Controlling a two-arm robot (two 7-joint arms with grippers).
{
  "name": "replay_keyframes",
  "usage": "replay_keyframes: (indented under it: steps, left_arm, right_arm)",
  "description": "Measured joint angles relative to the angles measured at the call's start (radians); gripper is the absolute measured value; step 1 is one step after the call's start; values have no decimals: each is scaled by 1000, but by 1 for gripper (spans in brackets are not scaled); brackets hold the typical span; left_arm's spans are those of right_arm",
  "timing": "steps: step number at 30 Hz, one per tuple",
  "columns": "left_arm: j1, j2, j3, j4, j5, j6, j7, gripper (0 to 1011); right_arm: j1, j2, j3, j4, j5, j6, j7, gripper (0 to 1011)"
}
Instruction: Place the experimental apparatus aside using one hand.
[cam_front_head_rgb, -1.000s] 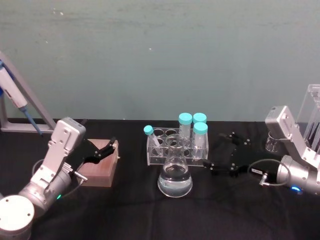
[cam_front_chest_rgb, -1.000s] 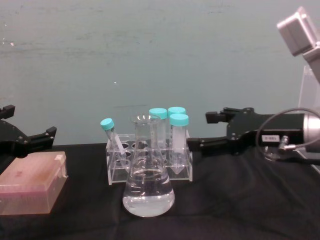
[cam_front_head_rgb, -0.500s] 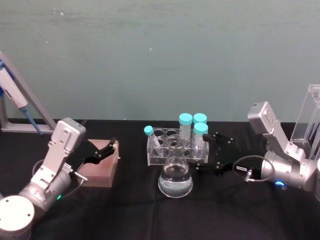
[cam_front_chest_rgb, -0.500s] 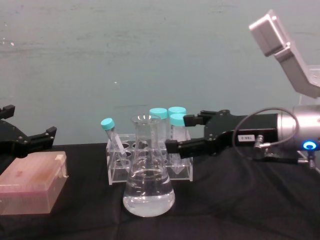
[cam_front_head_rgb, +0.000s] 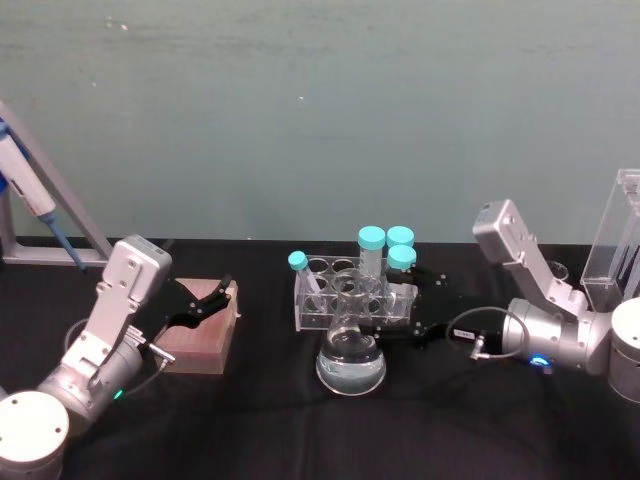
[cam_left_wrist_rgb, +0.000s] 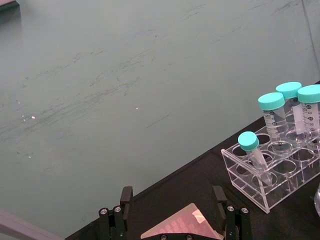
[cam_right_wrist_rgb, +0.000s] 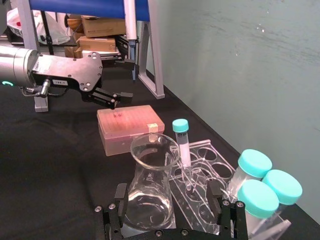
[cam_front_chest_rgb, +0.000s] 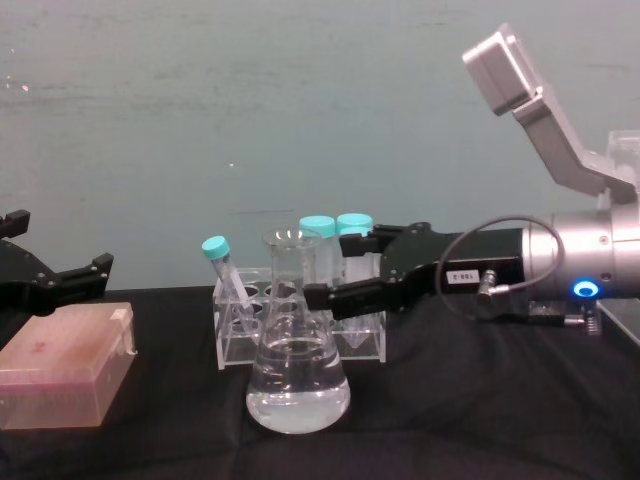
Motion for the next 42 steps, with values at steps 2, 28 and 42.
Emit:
replay_keyframes:
  steps: [2,28,42]
  left_arm:
    - [0,0,0,0,0,0,0,1000]
    - [0,0,0,0,0,0,0,1000]
    - [0,0,0,0,0,0,0,1000]
  right_arm:
    - [6,-4,-7,8,3,-3,1,1003]
    - [65,-54,-75,83,29,-28,-15,1003]
    - [77,-72,-83,109,31,-29,-29,1003]
